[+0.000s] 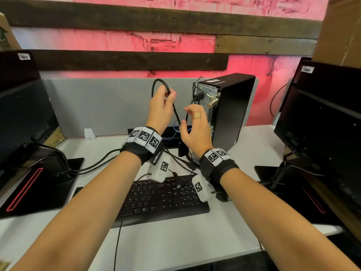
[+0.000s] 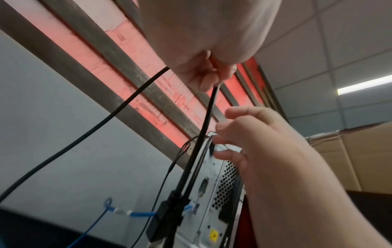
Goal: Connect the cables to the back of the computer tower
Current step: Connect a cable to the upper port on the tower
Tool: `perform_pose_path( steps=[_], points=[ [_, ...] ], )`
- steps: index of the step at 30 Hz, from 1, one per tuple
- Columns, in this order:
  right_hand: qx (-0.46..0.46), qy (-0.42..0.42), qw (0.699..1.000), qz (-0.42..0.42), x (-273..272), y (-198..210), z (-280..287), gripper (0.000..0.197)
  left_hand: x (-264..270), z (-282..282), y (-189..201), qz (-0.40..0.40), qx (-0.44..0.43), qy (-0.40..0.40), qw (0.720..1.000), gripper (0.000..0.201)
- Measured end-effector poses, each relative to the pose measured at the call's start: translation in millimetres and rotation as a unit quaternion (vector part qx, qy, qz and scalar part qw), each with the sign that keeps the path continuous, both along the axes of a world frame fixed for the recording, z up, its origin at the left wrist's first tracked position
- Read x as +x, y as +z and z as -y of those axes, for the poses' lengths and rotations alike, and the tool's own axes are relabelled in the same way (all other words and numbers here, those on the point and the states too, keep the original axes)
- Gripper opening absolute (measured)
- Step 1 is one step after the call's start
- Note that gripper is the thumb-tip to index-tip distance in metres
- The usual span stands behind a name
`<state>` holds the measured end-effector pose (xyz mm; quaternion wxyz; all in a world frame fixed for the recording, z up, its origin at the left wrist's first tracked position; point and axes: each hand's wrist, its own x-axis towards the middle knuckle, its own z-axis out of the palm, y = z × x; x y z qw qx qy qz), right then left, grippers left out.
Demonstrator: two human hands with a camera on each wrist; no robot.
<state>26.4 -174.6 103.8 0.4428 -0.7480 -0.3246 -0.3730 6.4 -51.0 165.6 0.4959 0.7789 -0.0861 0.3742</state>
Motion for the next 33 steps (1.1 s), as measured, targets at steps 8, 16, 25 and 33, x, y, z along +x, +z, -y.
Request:
perform_pose_path(
  steps=[8, 16, 25, 33],
  points=[
    [-0.174, -0.022, 0.981, -0.087, 12, 11, -6, 0.026, 1, -12, 39, 0.113, -0.123, 0.03, 0.986, 0.01],
    [-0.143, -0.059, 0.988, 0.019, 16, 19, -2, 0.029, 5, -27, 10, -0.068, -0.095, 0.357, 0.927, 0.063],
    [-0.263, -0.152, 0.916, 0.261, 31, 47, 5, 0.034, -2, -21, -9, -0.095, -0.251, 0.413, 0.87, 0.077],
    [-0.344, -0.131, 0.901, 0.23, 39, 78, -2, 0.024, 12, -1, 0, -0.069, 0.116, 0.078, 0.988, 0.031]
  ],
)
